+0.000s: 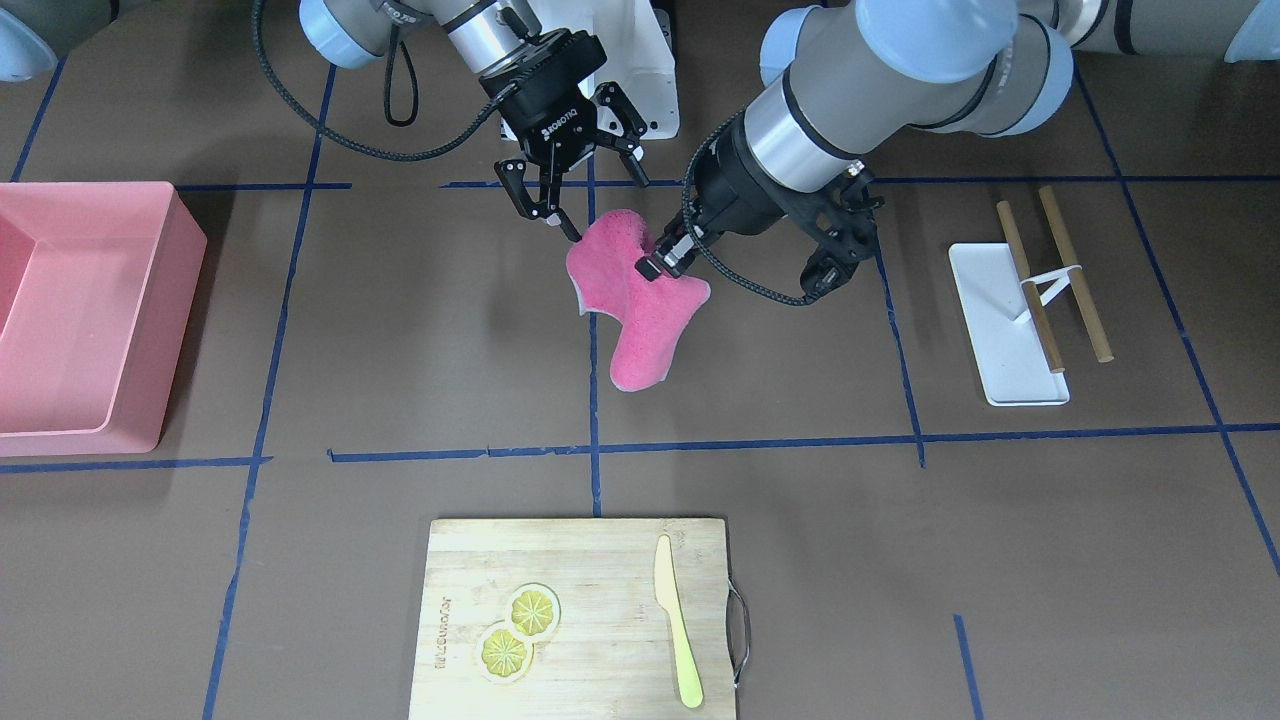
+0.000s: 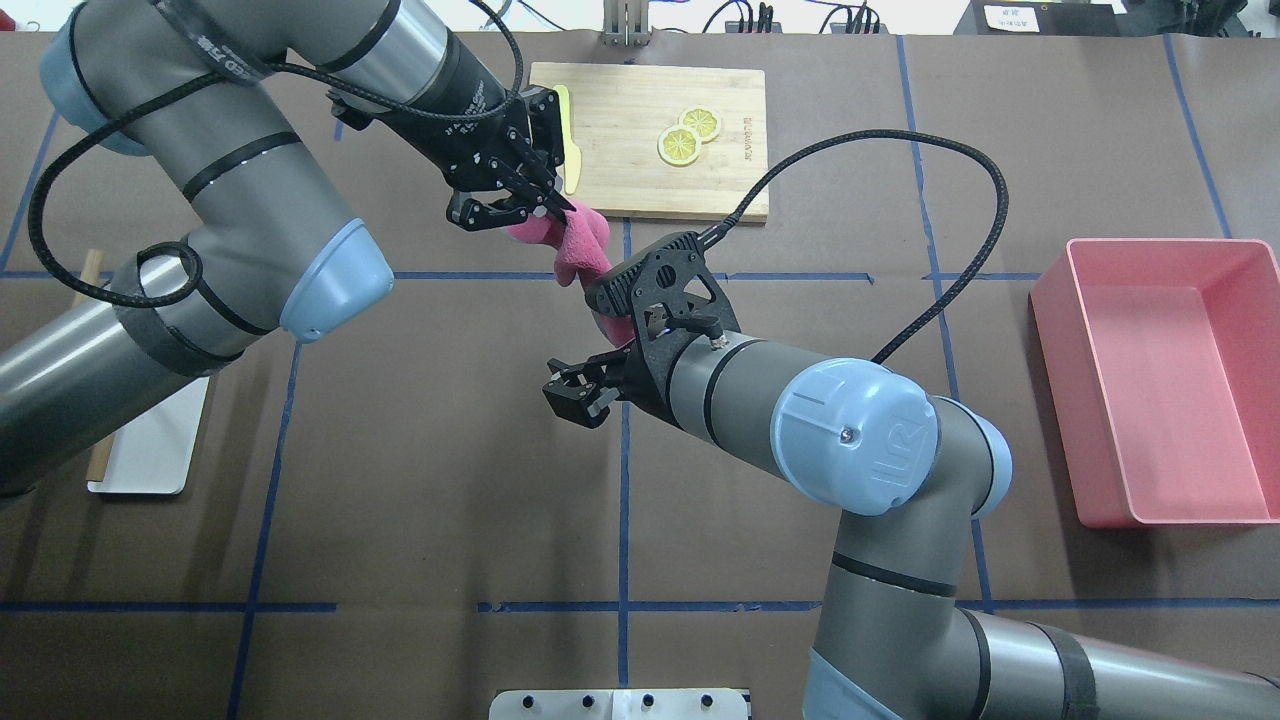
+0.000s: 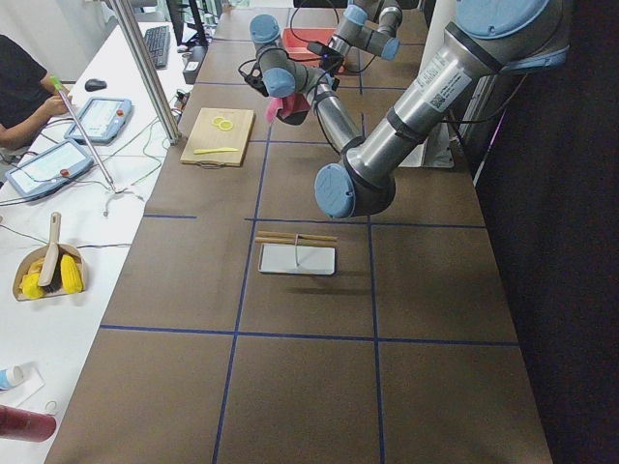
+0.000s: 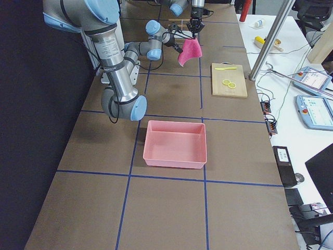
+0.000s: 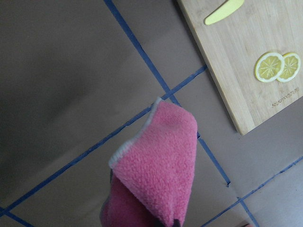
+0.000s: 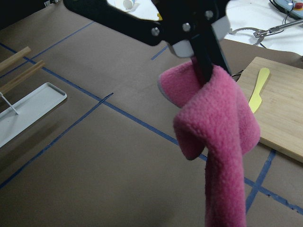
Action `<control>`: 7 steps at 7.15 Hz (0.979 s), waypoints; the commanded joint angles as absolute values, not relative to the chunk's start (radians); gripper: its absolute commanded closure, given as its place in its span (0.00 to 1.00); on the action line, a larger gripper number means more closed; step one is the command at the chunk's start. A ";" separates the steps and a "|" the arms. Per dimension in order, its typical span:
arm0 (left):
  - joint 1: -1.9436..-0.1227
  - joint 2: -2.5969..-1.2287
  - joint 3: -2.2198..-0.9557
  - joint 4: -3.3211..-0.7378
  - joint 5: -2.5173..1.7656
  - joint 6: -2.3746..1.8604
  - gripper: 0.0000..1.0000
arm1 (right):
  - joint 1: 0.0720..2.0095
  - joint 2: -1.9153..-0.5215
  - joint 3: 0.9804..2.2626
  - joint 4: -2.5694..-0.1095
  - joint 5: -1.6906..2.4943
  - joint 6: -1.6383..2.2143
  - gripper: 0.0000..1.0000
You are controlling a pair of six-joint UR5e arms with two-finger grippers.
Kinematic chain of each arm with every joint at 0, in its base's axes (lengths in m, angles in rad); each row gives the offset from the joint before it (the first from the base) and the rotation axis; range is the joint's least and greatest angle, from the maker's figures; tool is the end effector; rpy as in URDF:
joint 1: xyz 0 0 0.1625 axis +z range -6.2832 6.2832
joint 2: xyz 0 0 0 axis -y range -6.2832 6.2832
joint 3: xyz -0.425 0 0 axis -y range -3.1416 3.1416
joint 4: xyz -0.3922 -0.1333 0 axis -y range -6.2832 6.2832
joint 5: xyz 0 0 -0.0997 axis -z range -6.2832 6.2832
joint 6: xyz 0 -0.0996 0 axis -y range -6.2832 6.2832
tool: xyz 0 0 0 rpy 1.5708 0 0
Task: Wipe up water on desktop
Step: 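Grasp the hanging towel with the right gripper below the left gripper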
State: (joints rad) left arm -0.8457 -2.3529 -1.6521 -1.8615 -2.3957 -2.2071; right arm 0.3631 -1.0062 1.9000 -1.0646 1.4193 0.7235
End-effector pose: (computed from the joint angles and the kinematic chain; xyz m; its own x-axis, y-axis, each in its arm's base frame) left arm 0.3904 -0.5313 0.1021 0.1788 -0.8098 -0.5588 0.2098 0.5863 -0.7825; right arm -0.4961 -0.3472 0.1343 0.4725 -0.6130 0.6332 -0.2054 0.6220 0.7556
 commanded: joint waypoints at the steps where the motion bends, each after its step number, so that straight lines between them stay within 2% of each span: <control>1: -0.824 -2.353 -1.655 -1.858 -2.396 -2.220 0.97 | 0.362 -1.006 1.898 -1.065 1.416 0.724 0.01; 4: -0.819 -2.352 -1.678 -1.858 -2.396 -2.249 0.97 | 0.364 -1.008 1.894 -1.065 1.416 0.724 0.01; 5: -0.819 -2.350 -1.678 -1.859 -2.396 -2.247 0.97 | 0.364 -1.006 1.896 -1.063 1.417 0.729 0.35; 6: -0.819 -2.349 -1.678 -1.859 -2.396 -2.247 0.97 | 0.364 -1.006 1.898 -1.063 1.417 0.730 0.89; 7: -0.819 -2.349 -1.678 -1.859 -2.396 -2.246 0.97 | 0.364 -1.006 1.902 -1.063 1.417 0.733 0.99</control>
